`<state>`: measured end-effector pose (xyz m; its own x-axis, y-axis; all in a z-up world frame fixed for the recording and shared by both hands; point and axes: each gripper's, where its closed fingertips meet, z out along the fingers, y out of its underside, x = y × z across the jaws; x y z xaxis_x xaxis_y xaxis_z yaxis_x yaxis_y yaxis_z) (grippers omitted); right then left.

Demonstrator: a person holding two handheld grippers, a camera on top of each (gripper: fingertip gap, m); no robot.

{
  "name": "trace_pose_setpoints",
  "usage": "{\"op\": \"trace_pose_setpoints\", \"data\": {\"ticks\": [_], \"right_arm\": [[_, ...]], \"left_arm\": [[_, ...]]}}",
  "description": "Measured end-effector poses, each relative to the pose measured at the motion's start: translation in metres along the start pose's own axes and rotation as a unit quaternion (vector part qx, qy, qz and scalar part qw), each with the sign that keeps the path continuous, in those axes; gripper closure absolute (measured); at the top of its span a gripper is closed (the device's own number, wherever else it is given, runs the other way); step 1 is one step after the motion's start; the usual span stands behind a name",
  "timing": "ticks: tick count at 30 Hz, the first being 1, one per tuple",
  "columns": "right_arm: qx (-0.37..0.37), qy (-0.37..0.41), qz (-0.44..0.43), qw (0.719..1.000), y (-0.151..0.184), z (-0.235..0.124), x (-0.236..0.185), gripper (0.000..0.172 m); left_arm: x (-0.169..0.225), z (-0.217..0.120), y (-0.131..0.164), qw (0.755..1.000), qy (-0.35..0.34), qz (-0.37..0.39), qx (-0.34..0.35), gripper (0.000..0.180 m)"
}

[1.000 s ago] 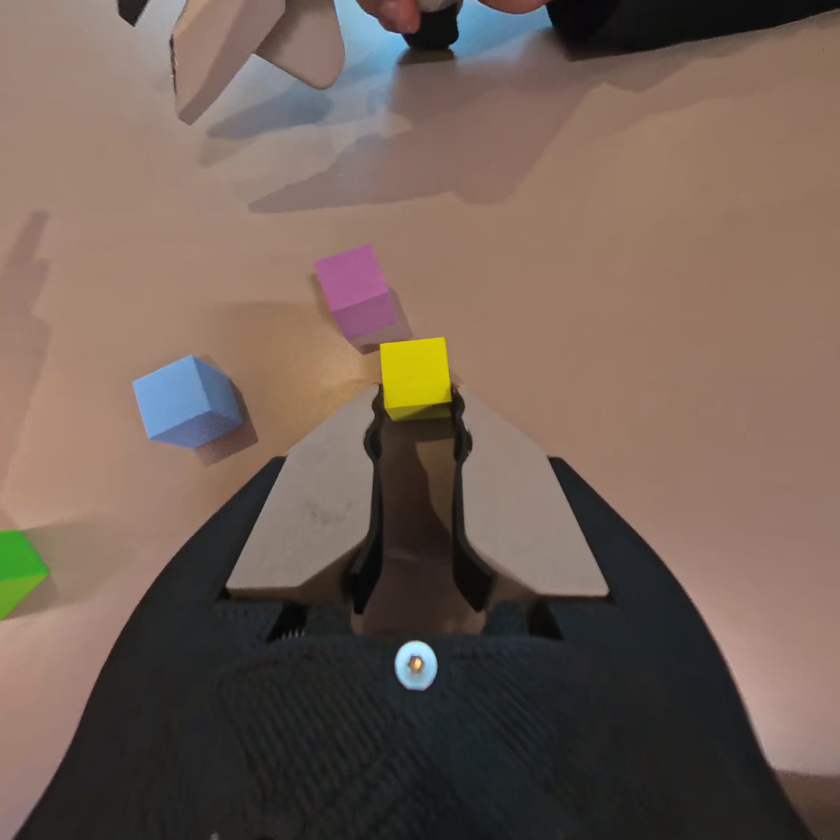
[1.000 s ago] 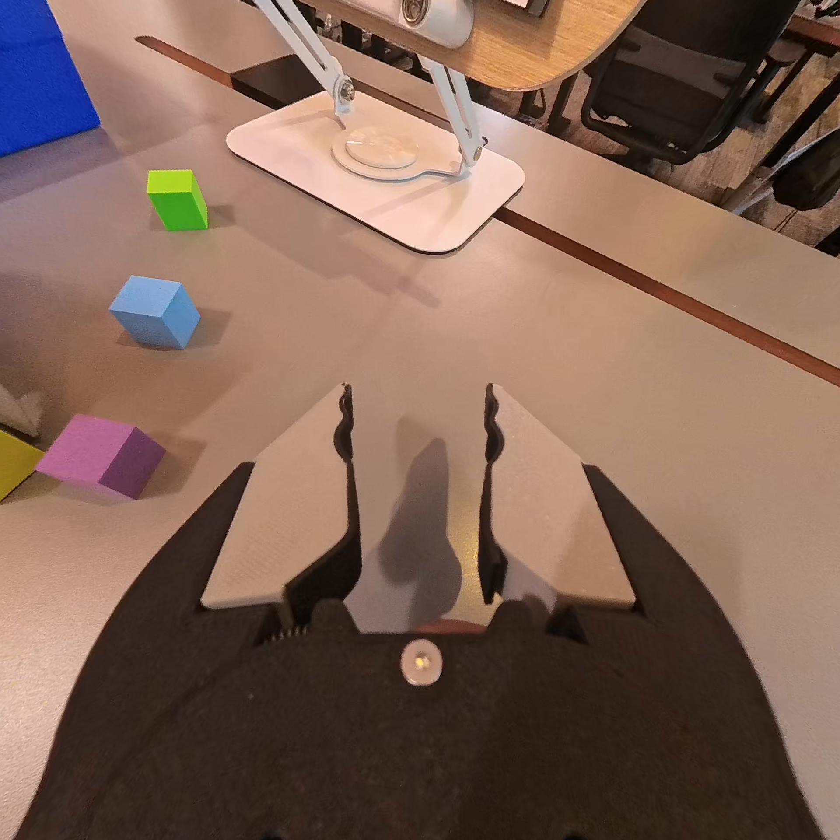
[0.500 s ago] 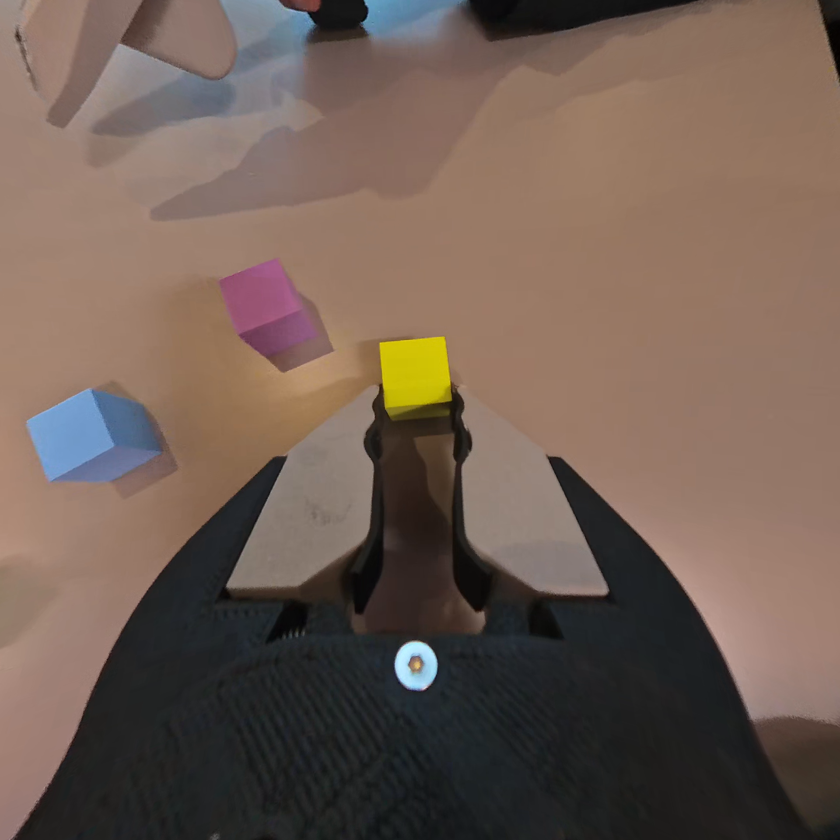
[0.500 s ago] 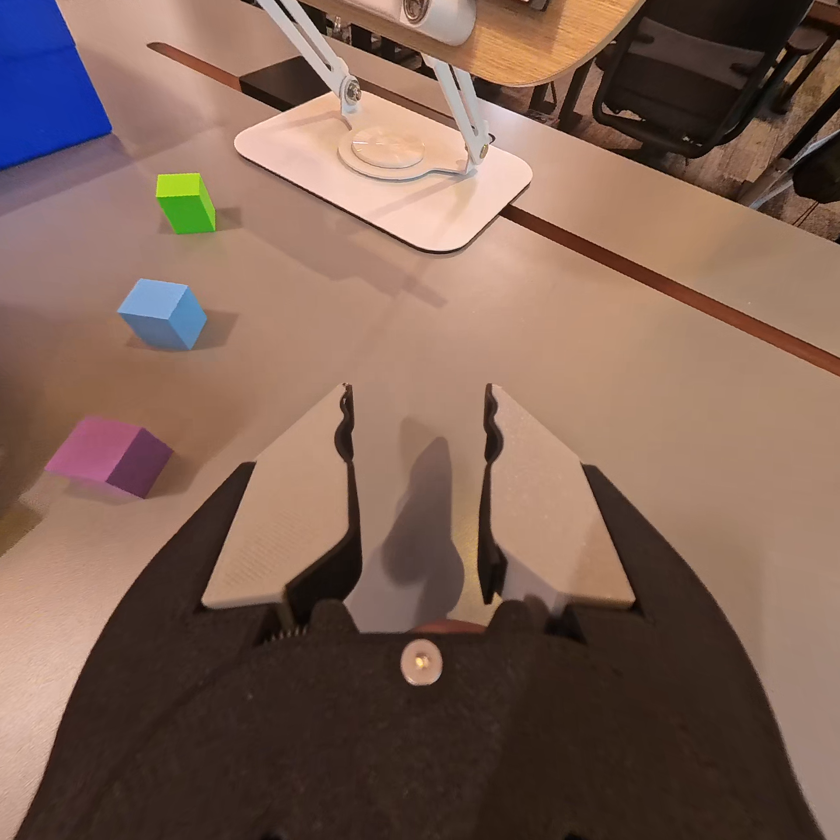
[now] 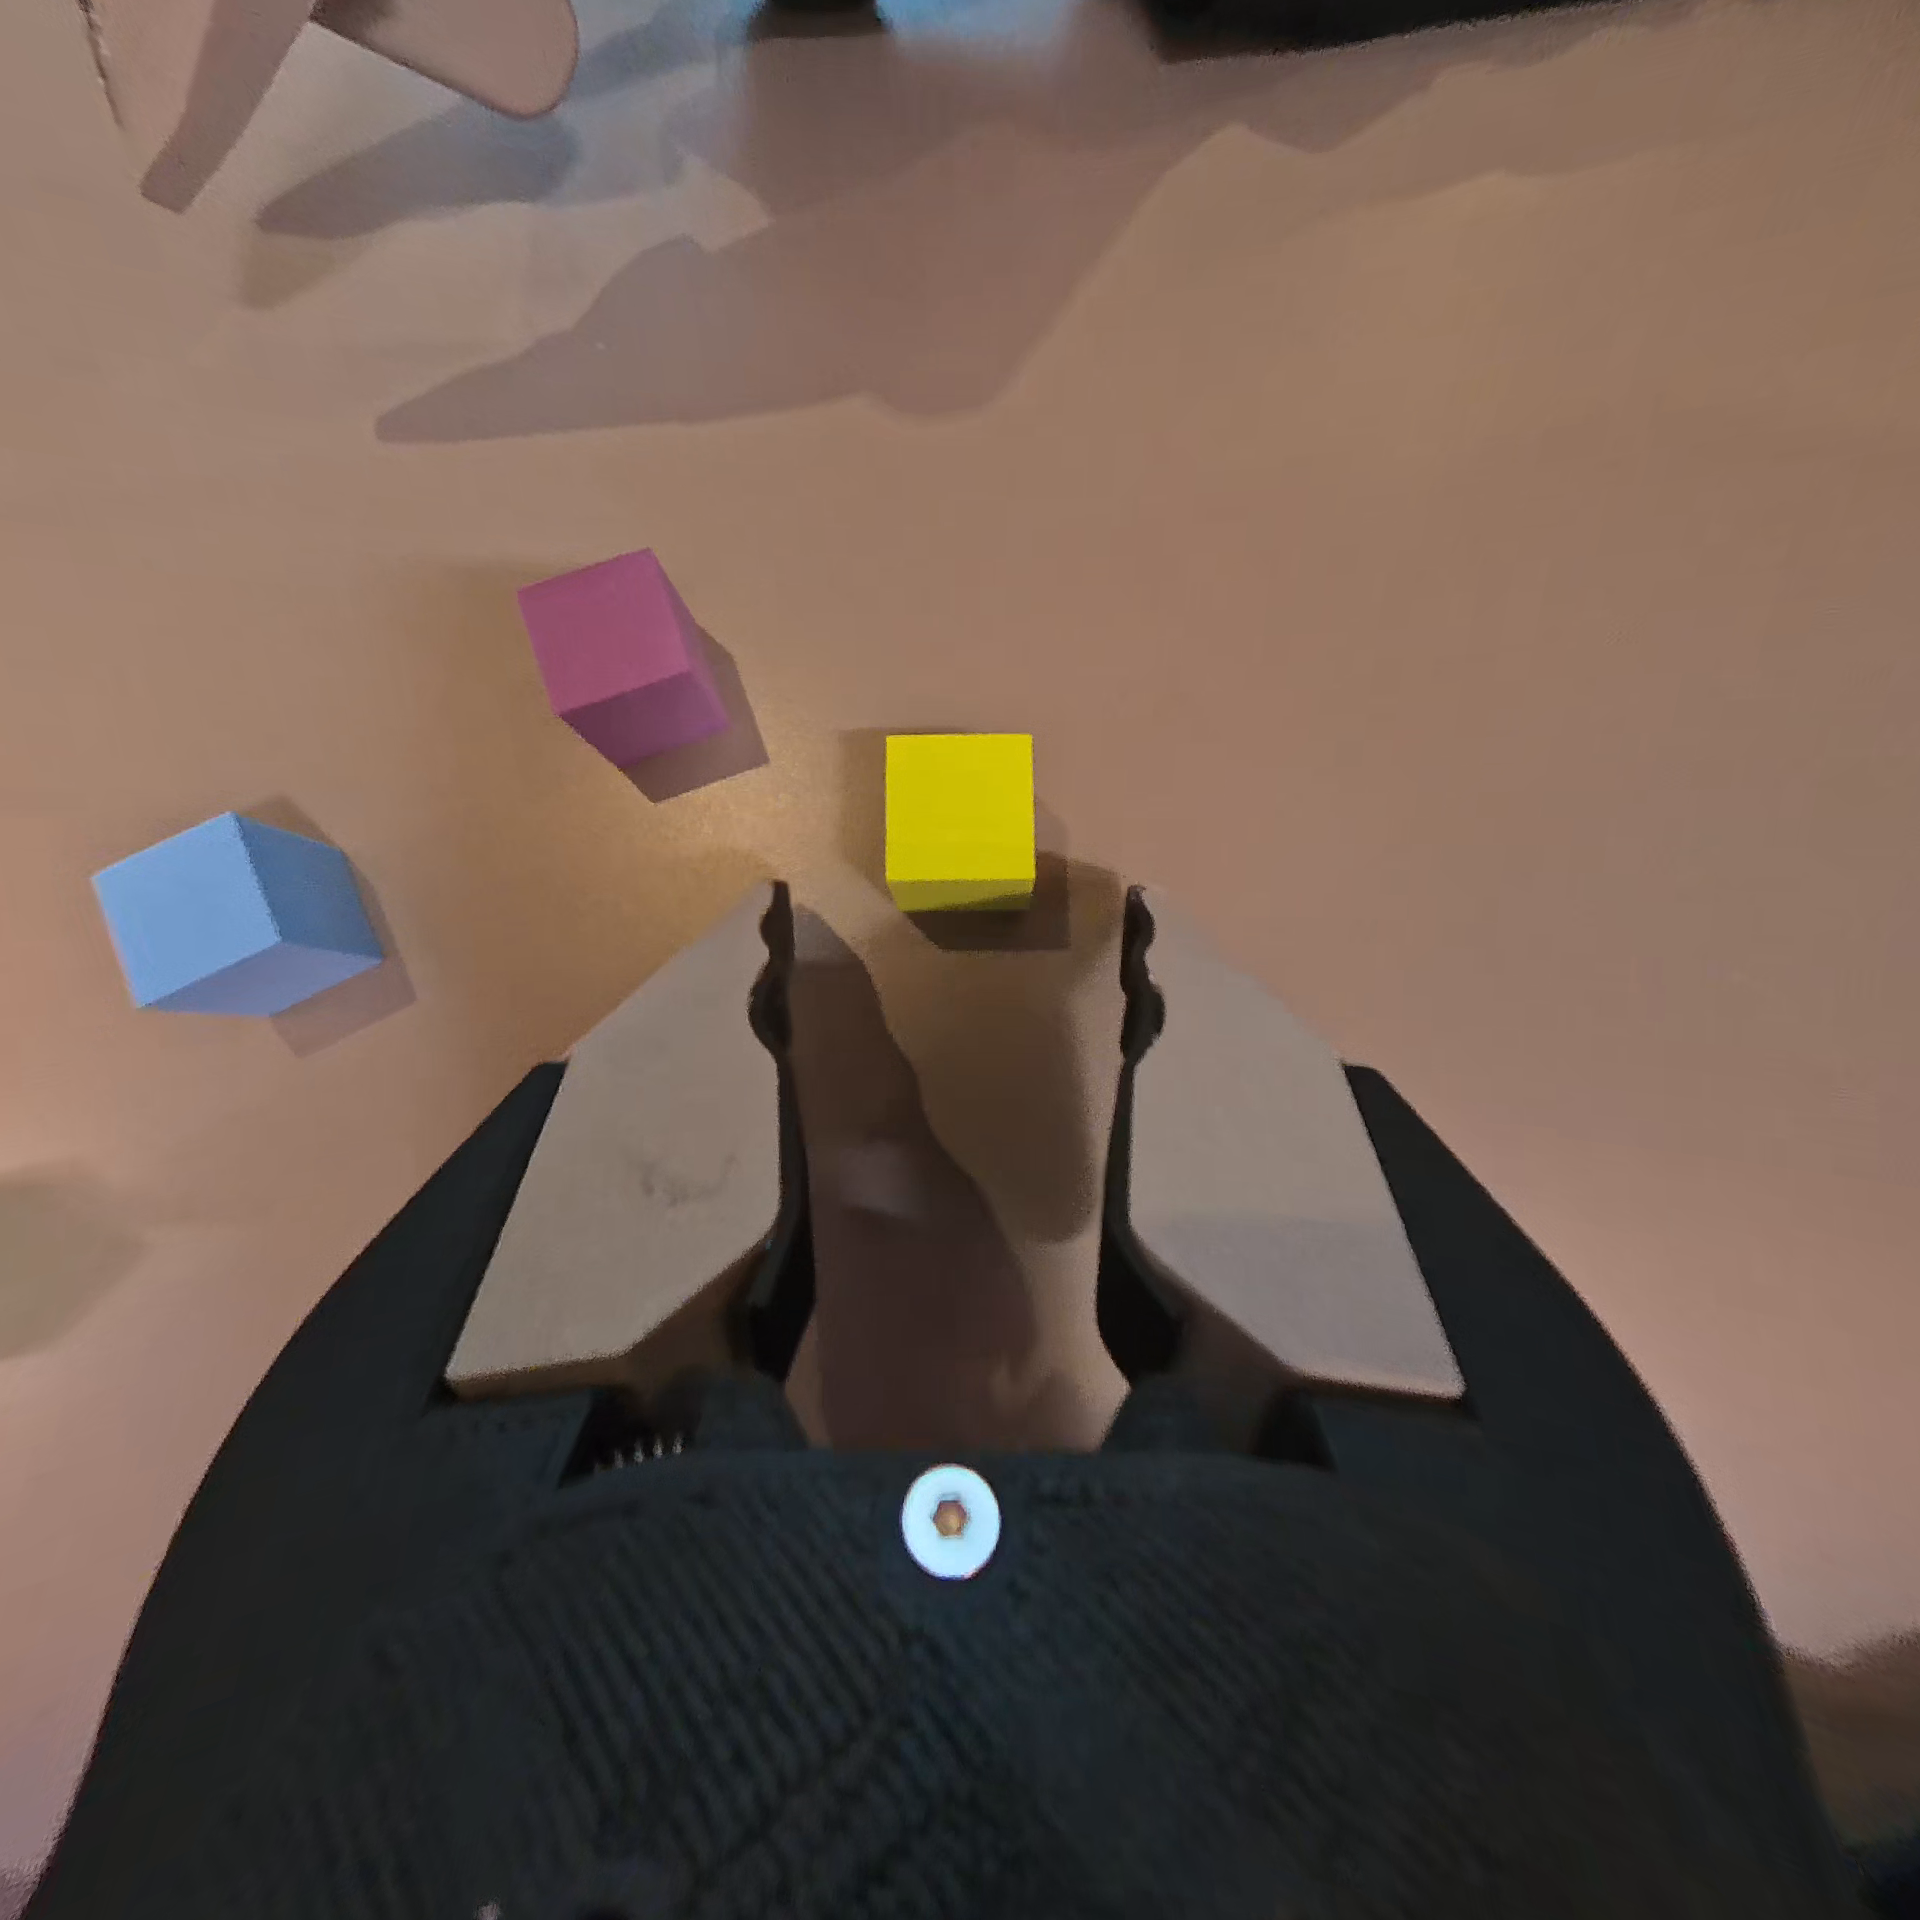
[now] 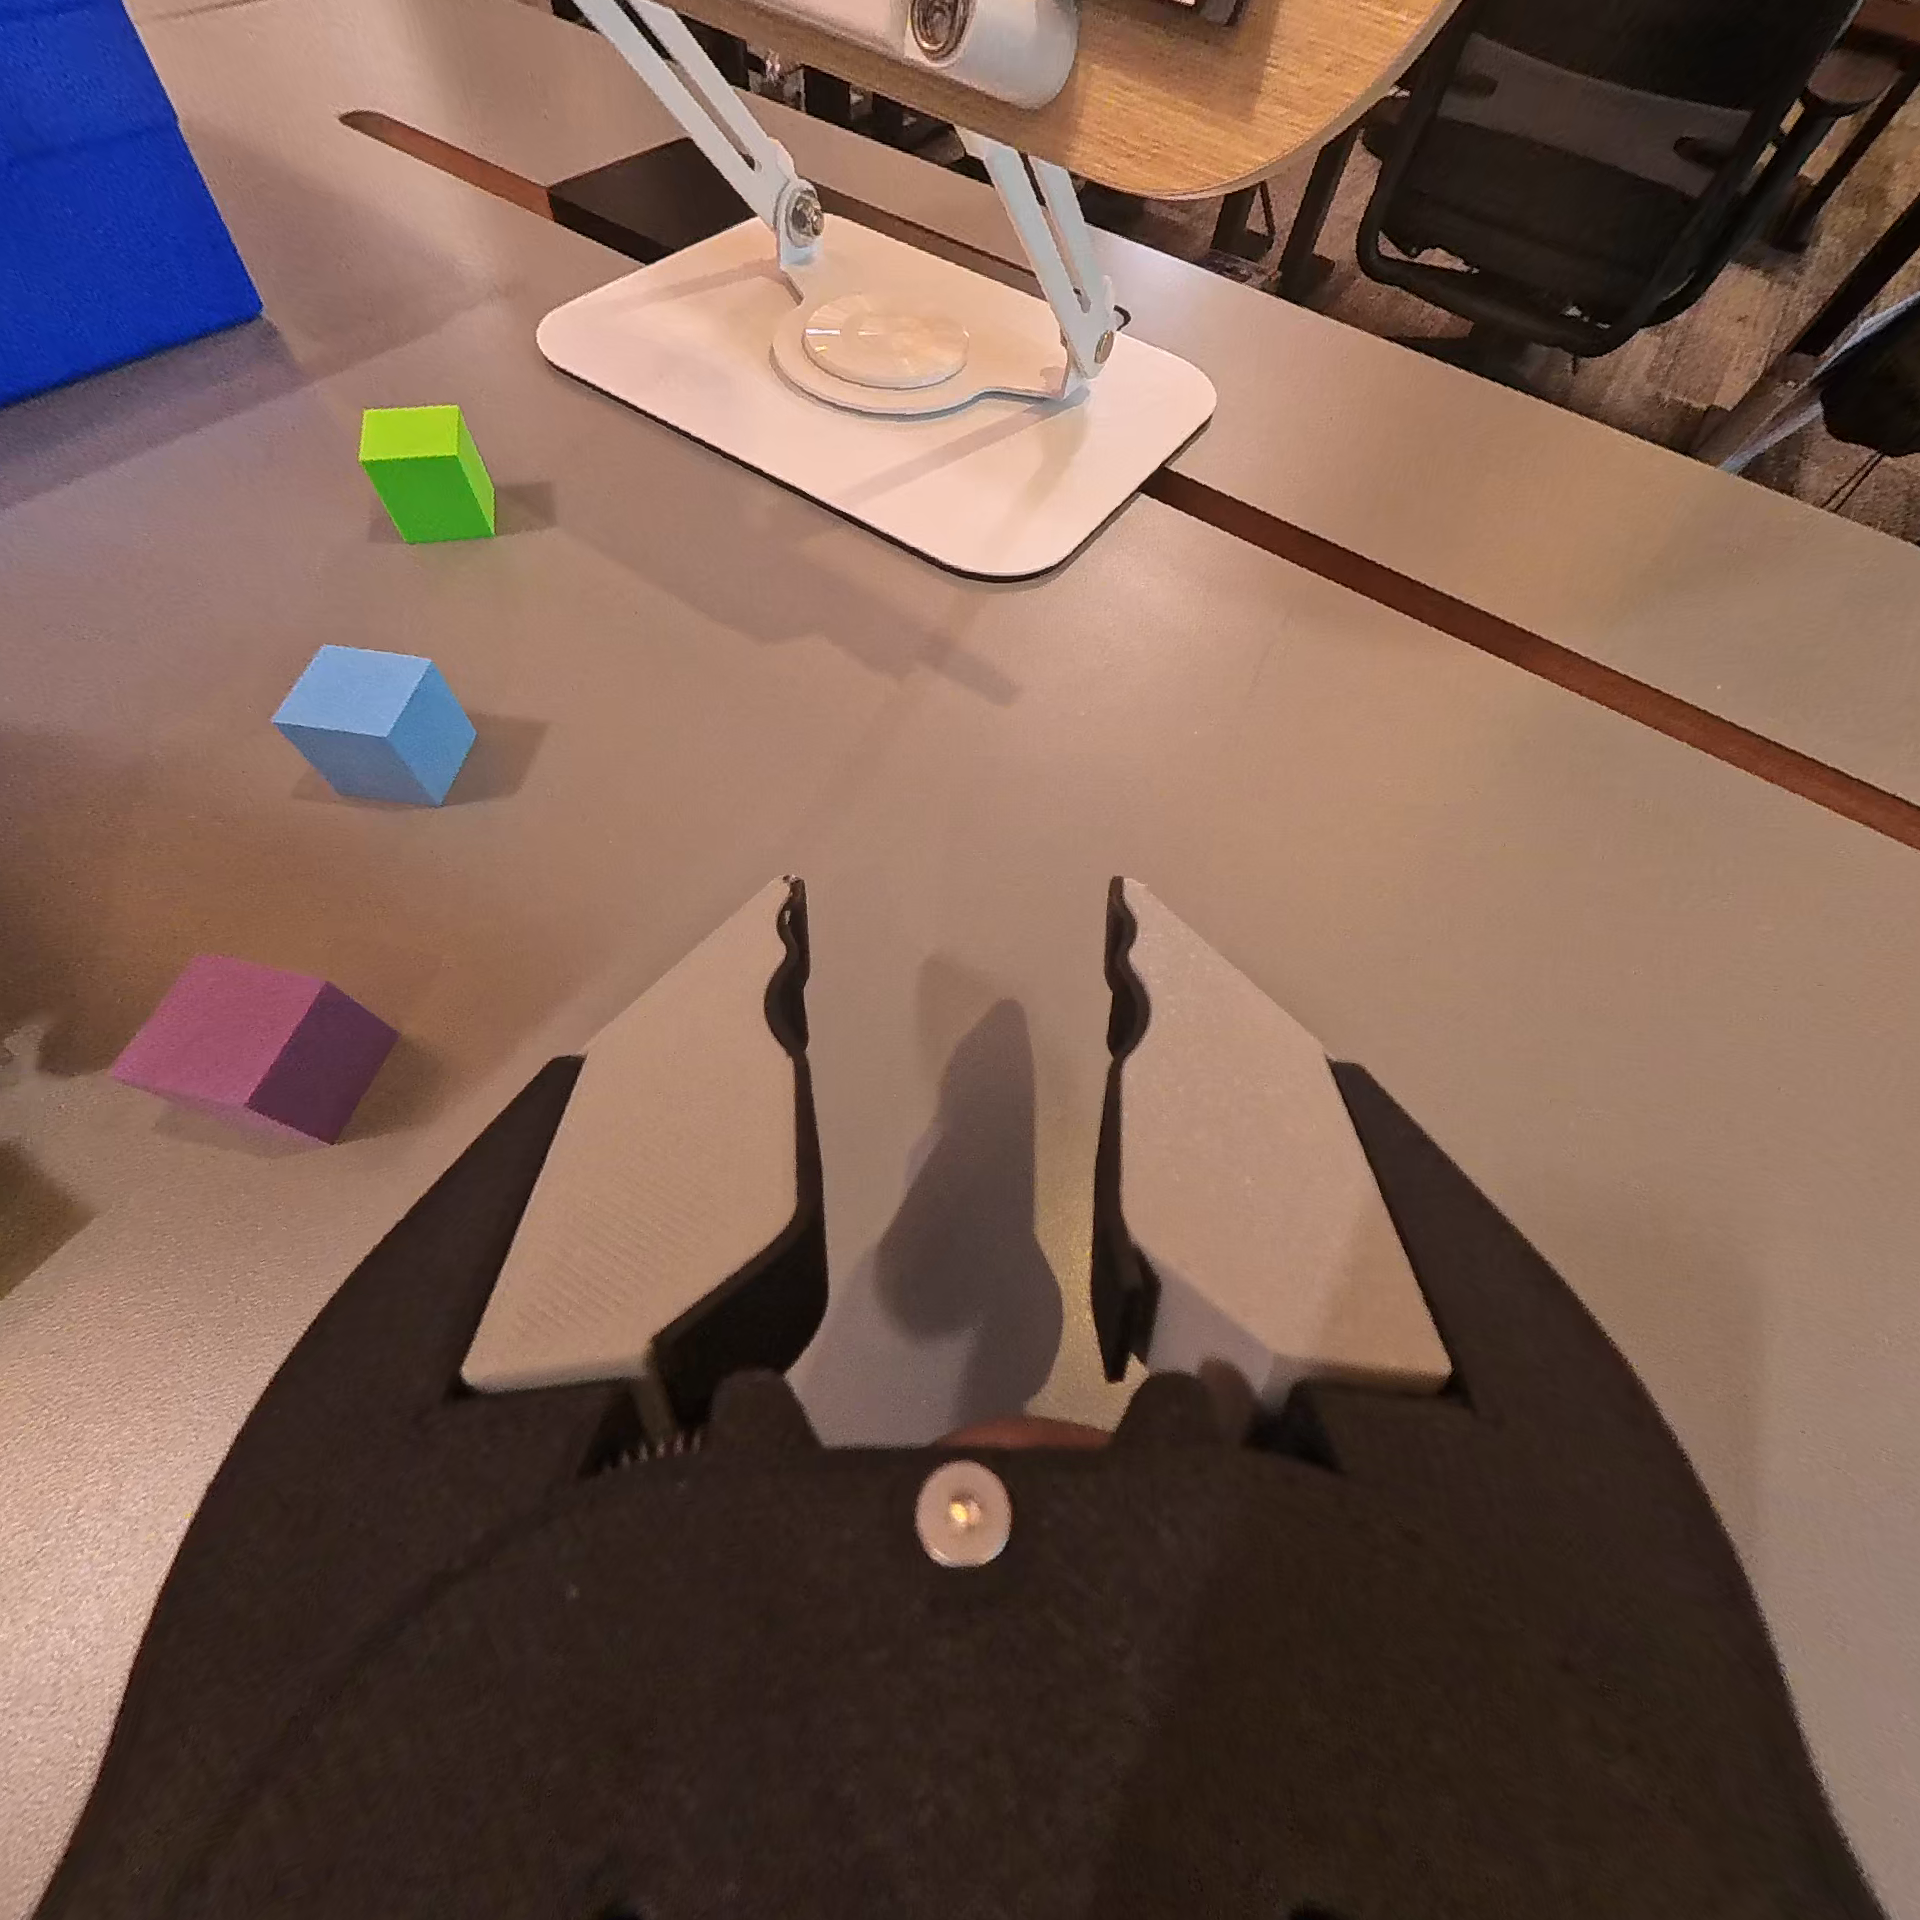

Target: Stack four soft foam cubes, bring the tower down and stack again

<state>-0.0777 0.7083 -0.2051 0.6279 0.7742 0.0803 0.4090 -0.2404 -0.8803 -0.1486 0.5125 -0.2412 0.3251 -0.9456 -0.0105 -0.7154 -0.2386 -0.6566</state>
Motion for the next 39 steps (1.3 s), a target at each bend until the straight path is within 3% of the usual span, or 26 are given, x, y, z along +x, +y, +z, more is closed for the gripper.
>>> {"op": "trace_pose_setpoints", "data": {"ticks": [5, 8, 13, 16, 20, 26, 39], "right_arm": [[0.002, 0.000, 0.000, 1.000, 0.000, 0.000, 0.000, 0.117], [0.002, 0.000, 0.000, 1.000, 0.000, -0.001, 0.000, 0.117], [0.002, 0.000, 0.001, 1.000, 0.000, 0.000, 0.000, 0.117], [0.002, -0.001, 0.002, 1.000, 0.000, 0.000, 0.000, 0.117], [0.002, -0.001, 0.002, 1.000, -0.001, -0.001, 0.000, 0.117], [0.001, -0.002, 0.001, 1.000, -0.001, 0.000, 0.000, 0.117], [0.001, -0.002, 0.001, 1.000, 0.000, 0.000, 0.000, 0.118]], "left_arm": [[-0.010, -0.020, -0.020, 0.998, -0.029, -0.018, 0.054, 0.120], [-0.033, -0.028, -0.037, 0.991, -0.095, -0.049, 0.082, 0.122], [-0.058, -0.014, -0.050, 0.981, -0.141, -0.115, 0.071, 0.123], [-0.065, 0.003, -0.045, 0.982, -0.150, -0.115, 0.030, 0.120], [-0.068, 0.017, -0.039, 0.984, -0.145, -0.105, -0.006, 0.118], [-0.069, 0.021, -0.034, 0.986, -0.115, -0.124, -0.004, 0.145], [-0.067, 0.027, -0.030, 0.987, -0.106, -0.124, -0.011, 0.143]]}}
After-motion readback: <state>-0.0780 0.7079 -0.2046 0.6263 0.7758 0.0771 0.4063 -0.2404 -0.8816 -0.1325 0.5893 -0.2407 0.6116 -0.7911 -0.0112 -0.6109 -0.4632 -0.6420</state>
